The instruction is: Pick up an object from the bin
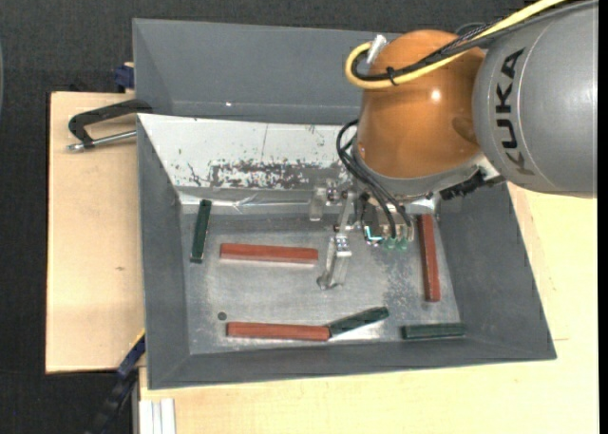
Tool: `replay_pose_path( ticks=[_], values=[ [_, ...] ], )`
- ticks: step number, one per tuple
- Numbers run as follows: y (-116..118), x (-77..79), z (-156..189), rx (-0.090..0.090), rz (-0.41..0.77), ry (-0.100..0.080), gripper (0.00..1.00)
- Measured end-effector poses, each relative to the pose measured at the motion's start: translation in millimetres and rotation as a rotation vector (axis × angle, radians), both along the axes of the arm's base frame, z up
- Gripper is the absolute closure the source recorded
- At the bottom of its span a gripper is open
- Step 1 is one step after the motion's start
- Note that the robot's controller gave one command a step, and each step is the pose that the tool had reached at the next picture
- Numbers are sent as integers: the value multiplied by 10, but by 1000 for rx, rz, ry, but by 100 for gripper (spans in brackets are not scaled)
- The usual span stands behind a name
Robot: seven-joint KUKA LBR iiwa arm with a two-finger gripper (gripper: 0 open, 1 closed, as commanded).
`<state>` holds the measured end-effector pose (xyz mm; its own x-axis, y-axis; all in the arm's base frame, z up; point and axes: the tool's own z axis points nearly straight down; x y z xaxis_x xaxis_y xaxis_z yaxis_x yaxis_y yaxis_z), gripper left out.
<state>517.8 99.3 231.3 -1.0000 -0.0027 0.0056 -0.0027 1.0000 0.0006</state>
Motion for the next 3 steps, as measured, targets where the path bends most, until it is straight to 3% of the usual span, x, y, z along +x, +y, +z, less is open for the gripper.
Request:
replay_pose_path(
  ticks=[1,2,3],
  values=[
    [-6,16,40,1,-2,-8,0],
    [127,260,-665,2,15,-13,0],
    [311,501,-789,1,-54,-5,0]
  ],
)
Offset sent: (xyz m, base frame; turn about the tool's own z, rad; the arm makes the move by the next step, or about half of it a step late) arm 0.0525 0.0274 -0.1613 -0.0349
